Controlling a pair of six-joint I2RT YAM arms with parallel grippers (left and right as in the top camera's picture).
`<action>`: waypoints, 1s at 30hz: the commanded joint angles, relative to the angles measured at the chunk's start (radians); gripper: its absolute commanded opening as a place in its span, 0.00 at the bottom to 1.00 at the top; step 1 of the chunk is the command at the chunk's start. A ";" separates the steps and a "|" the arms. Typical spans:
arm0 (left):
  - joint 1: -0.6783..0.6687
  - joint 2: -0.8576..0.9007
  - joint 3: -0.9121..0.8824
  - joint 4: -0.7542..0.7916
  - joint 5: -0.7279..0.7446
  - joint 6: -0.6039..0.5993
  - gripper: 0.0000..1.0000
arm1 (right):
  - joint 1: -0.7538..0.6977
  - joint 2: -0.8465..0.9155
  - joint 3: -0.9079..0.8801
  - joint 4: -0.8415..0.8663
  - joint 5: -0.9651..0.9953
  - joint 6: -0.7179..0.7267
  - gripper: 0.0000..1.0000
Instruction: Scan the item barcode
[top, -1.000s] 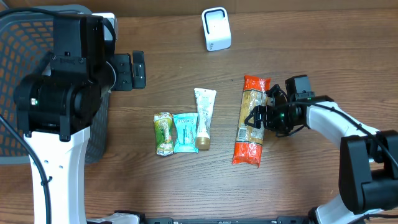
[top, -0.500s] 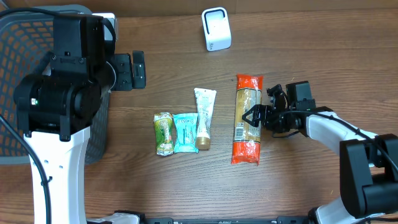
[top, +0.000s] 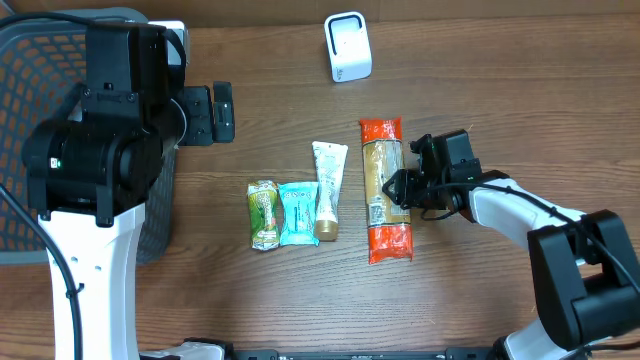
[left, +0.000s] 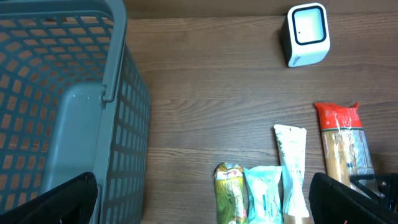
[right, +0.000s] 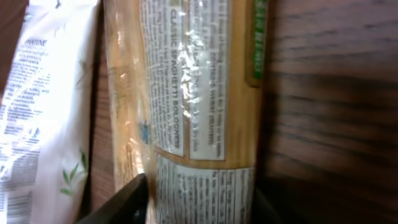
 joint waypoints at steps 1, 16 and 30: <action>-0.007 0.005 0.003 0.001 -0.002 0.008 1.00 | 0.016 0.158 -0.089 -0.058 0.134 0.019 0.36; -0.007 0.005 0.003 0.001 -0.002 0.008 1.00 | -0.103 0.043 0.034 -0.203 -0.351 -0.042 0.04; -0.007 0.005 0.003 0.001 -0.002 0.008 1.00 | -0.128 -0.296 0.100 -0.400 -0.410 -0.090 0.04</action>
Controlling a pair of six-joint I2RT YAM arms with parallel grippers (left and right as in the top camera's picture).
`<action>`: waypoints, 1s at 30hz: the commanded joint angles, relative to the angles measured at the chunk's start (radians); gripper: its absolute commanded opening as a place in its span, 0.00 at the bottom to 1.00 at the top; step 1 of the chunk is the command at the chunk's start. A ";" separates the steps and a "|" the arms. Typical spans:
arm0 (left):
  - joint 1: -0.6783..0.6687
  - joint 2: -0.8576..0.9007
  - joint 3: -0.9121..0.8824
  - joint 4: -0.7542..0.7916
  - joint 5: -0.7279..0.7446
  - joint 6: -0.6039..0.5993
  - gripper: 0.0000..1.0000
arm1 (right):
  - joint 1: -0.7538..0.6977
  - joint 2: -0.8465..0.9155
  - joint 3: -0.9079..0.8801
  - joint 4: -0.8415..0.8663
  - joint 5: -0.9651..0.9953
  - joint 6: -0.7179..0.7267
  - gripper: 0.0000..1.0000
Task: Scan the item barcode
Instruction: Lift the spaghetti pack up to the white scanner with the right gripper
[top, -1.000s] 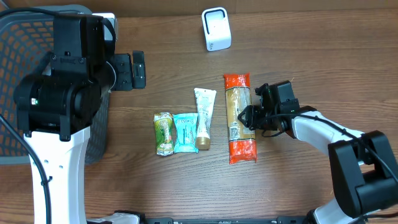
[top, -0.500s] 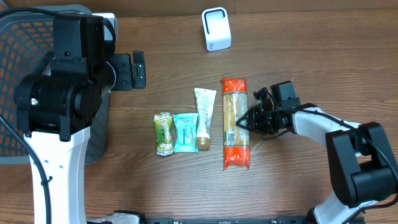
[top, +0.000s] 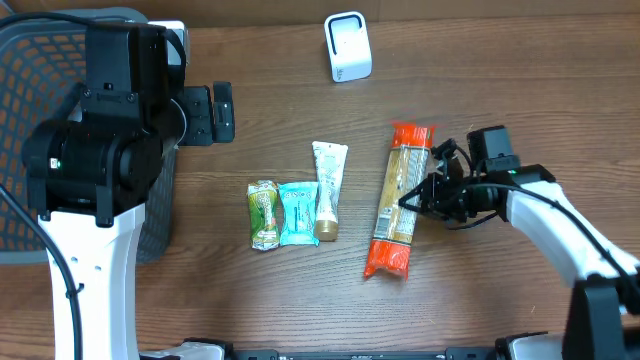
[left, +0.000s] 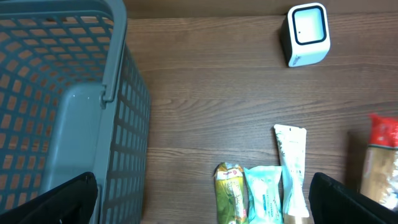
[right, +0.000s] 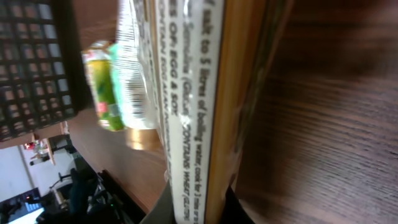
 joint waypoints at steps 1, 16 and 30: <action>-0.007 0.005 0.003 0.001 -0.002 0.008 1.00 | -0.002 -0.067 0.050 0.007 -0.084 -0.018 0.04; -0.007 0.005 0.003 0.001 -0.002 0.008 1.00 | -0.013 -0.081 0.289 0.002 -0.481 0.097 0.04; -0.007 0.005 0.003 0.001 -0.003 0.008 1.00 | 0.037 -0.097 0.432 -0.055 -0.241 0.159 0.04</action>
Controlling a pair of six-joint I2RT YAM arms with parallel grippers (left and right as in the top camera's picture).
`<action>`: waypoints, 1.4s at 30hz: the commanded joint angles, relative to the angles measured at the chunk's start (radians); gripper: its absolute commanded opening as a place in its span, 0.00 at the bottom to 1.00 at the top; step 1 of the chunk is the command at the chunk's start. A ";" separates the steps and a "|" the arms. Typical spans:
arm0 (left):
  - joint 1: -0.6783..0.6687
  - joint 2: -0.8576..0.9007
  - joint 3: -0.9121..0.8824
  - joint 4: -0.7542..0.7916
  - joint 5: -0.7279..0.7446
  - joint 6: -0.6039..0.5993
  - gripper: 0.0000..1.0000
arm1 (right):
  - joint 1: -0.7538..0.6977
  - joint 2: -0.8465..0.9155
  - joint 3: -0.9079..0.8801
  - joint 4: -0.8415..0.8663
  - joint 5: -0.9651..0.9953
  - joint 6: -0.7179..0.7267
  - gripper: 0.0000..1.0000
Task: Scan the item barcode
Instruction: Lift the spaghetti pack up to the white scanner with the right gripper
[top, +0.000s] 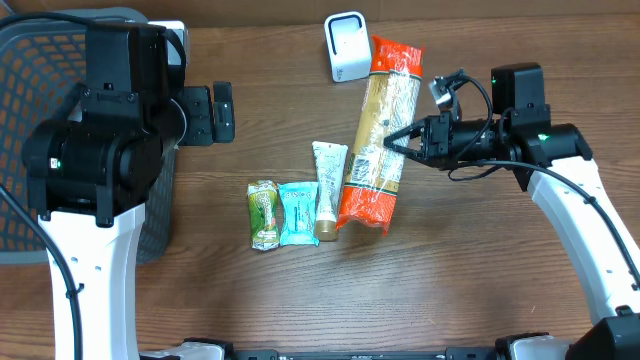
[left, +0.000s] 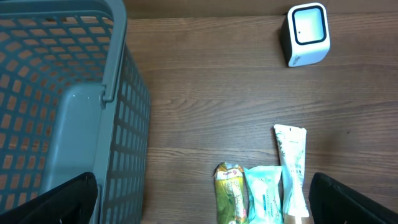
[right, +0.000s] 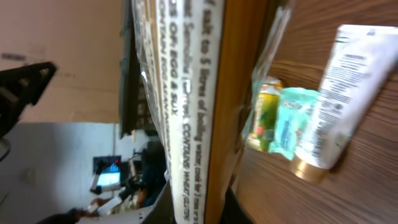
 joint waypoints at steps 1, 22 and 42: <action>-0.007 0.005 0.003 0.001 -0.003 0.008 1.00 | 0.059 -0.053 0.088 -0.024 0.168 -0.014 0.04; -0.007 0.005 0.003 0.001 -0.003 0.008 1.00 | 0.430 0.357 0.640 0.010 1.614 -0.589 0.04; -0.007 0.005 0.003 0.001 -0.002 0.008 1.00 | 0.369 0.800 0.640 0.970 1.552 -1.558 0.04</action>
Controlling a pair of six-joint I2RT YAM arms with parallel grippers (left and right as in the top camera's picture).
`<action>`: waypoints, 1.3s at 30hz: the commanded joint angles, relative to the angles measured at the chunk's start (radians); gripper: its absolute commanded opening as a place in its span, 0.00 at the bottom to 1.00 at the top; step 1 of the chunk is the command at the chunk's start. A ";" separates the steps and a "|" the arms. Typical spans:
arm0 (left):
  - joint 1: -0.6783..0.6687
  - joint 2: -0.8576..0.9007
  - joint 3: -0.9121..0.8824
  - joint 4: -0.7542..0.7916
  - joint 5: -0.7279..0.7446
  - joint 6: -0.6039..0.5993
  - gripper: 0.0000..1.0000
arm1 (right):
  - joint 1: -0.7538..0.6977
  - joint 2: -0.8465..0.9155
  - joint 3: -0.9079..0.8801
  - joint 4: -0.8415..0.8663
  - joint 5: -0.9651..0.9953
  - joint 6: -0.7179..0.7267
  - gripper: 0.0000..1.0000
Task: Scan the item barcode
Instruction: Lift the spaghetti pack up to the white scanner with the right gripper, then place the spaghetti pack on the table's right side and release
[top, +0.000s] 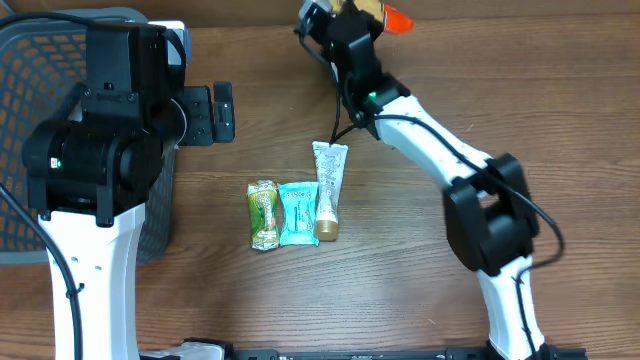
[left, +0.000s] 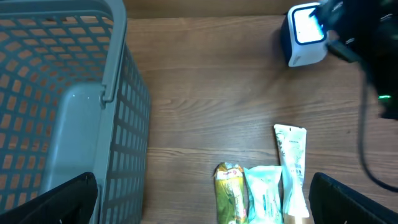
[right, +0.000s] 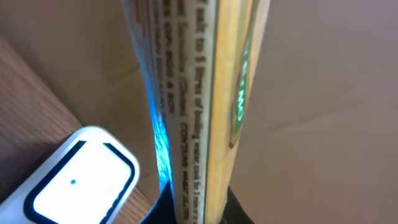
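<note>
The spaghetti pack (right: 199, 93), clear with an orange end (top: 395, 18), stands on edge in my right gripper (right: 196, 211), which is shut on it at the table's far edge. The white barcode scanner (right: 74, 177) sits just left of the pack, its face lit. Blue light falls on the pack's printed side. The left wrist view shows the scanner (left: 306, 34) with my right arm (left: 367, 62) blurred beside it; overhead the arm hides it. My left gripper (left: 202, 205) hangs open and empty over the basket's edge.
A grey mesh basket (left: 62, 93) fills the left side. A green packet (top: 262, 213), a teal packet (top: 298, 212) and a white tube (top: 328, 190) lie in a row mid-table. A cardboard wall stands behind the scanner.
My right gripper has carried the spaghetti pack from mid-air right of the scanner to the far edge, right beside the scanner, where blue light now falls on it. The left arm has not moved.
My right gripper was at the spaghetti pack lying flat beside the tube. Then it held the pack lifted and tilted to the right, then raised near the scanner. Now the pack stands against the lit scanner. The left gripper stayed open throughout.
</note>
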 joint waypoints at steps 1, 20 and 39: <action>-0.007 0.004 0.003 0.001 -0.003 0.008 1.00 | -0.002 0.024 0.041 0.111 -0.005 -0.172 0.04; -0.007 0.004 0.003 0.001 -0.002 0.008 1.00 | 0.007 0.069 0.041 0.134 -0.024 -0.233 0.04; -0.007 0.004 0.003 0.000 -0.003 0.008 1.00 | -0.054 -0.371 0.042 -0.494 -0.066 0.447 0.04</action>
